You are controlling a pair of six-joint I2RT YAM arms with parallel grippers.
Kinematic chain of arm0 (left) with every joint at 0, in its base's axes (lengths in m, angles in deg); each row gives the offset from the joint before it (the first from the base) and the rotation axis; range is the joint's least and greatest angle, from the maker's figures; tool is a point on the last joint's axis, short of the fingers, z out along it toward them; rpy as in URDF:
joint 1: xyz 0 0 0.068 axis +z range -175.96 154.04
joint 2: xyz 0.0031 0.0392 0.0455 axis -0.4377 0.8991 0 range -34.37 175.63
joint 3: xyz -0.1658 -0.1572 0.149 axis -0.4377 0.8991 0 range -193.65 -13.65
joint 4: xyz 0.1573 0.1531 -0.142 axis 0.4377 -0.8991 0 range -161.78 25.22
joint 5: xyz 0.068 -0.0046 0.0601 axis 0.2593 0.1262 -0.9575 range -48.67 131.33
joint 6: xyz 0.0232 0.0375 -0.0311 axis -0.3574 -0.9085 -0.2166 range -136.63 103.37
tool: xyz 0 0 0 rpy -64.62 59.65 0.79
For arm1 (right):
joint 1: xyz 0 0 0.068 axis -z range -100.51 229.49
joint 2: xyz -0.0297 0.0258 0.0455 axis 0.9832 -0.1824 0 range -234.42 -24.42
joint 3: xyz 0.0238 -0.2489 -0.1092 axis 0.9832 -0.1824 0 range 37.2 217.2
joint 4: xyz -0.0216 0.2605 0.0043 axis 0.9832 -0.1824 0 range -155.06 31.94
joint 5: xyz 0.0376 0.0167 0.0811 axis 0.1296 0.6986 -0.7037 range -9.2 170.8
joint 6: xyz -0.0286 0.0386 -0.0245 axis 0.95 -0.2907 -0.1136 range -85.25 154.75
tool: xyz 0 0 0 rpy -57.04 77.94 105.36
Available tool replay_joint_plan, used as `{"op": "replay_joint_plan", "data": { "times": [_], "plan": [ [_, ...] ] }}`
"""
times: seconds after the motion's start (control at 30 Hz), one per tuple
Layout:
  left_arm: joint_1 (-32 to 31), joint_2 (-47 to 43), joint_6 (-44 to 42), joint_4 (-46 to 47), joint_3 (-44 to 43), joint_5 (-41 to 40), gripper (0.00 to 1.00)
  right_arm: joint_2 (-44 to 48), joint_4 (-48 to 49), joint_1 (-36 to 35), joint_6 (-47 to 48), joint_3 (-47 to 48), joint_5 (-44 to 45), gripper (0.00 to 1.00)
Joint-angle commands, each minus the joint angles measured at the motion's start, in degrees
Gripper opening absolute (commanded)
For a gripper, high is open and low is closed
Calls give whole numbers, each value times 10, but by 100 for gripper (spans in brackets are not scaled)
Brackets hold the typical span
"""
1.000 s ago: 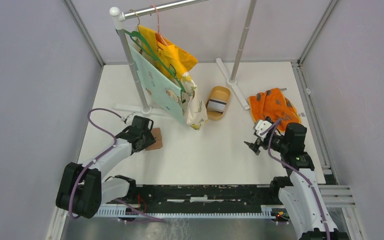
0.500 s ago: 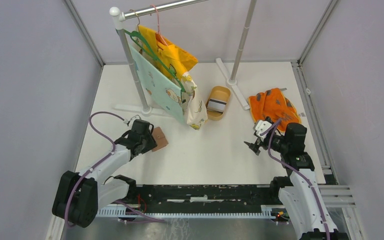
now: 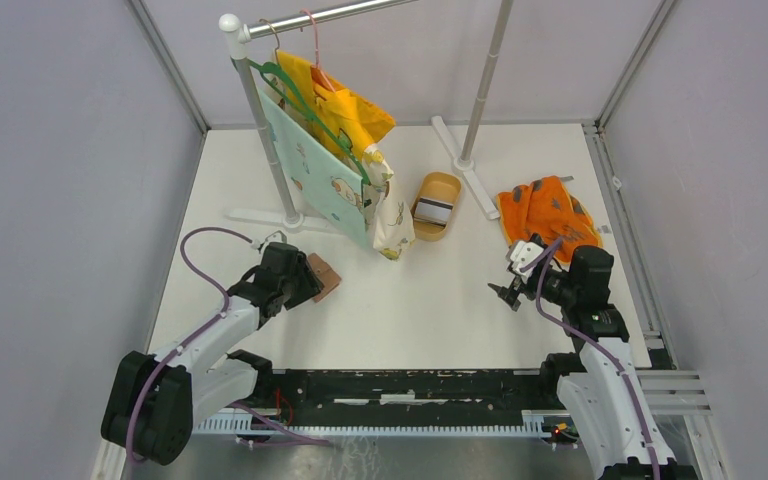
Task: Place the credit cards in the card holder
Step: Pick up the card holder from the center of the board.
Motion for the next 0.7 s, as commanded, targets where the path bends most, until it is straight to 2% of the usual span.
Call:
{"op": "replay_joint_plan", "data": {
  "times": [0.0, 0.2, 0.43, 0.57, 0.67],
  "plan": [
    [-2, -2, -20, 27, 6, 1, 58, 6, 8, -2, 9, 0, -16, 98],
    [-2, 13, -17, 36, 13, -7, 57, 5, 8, -2, 10, -1, -16, 98],
    [-2, 51, -14, 48, 9, -10, 45, 5, 6, -2, 11, -1, -17, 98],
    [-2, 45, -15, 49, 11, -8, 30, 6, 6, -2, 11, 0, -19, 98],
    [-2, 27, -20, 43, 8, 6, 12, 7, 4, -2, 12, 0, -23, 98]
  ]
}}
